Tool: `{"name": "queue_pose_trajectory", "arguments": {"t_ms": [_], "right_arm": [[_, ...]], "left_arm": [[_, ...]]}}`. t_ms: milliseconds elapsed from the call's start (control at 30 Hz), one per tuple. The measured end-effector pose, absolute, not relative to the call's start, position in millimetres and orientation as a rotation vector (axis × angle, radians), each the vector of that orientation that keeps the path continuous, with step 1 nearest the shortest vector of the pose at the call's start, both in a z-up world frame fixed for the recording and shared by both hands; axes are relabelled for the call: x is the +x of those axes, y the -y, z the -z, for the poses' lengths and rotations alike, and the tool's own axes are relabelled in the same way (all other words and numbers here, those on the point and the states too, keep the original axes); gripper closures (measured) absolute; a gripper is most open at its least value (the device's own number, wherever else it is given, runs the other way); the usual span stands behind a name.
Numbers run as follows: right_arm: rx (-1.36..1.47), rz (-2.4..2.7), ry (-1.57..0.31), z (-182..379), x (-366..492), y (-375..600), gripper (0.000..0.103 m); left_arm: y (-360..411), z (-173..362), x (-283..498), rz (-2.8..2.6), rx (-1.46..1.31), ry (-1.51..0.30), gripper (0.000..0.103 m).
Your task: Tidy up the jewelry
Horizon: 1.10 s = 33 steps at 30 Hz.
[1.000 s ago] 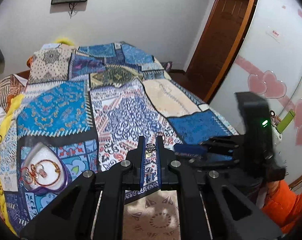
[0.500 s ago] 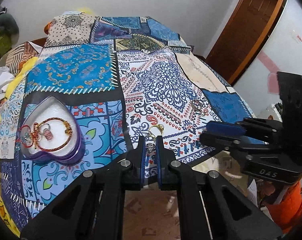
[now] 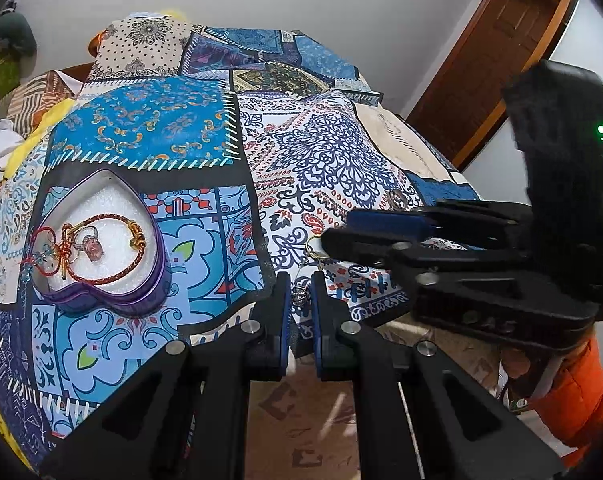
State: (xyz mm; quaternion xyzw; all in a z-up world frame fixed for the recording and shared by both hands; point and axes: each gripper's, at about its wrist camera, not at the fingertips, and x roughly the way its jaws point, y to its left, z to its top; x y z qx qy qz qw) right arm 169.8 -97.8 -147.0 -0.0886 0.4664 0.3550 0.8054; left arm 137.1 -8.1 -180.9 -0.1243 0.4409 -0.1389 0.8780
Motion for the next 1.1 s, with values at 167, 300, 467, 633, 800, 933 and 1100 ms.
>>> {"name": "queue_pose_trajectory", "arguments": {"t_ms": [167,300,467,633,800,933,1100], "right_arm": [[-0.231,-0.759,-0.999,153.7,168.4,92.6,0.095],[-0.246,-0.779,-0.991,153.5,162.9,92.4,0.097],[-0.241,-0.792,-0.992,152.1,158.0,97.3,0.097],[-0.235,-0.794,-0.992,151.3,153.4,103.1,0.097],[-0.216,-0.798,-0.997,150.7,152.3,106.7,0.097],[-0.195,-0.808,-1.002,150.2,151.5,108.6,0.097],[-0.191,-0.811,-0.999,149.1,150.7,112.3,0.097]], "left_arm": [[7.5,184.3,137.4,0.291,-0.268,-0.920,0.095],[6.0,185.5,139.5,0.279,-0.279,-0.918,0.095],[2.6,184.1,145.8,0.276,-0.300,-0.917,0.095],[5.5,174.7,151.7,0.287,-0.309,-0.893,0.096],[11.3,159.8,154.5,0.318,-0.323,-0.856,0.096],[16.2,149.0,155.9,0.334,-0.318,-0.837,0.096],[20.1,146.4,155.6,0.351,-0.323,-0.840,0.096]]}}
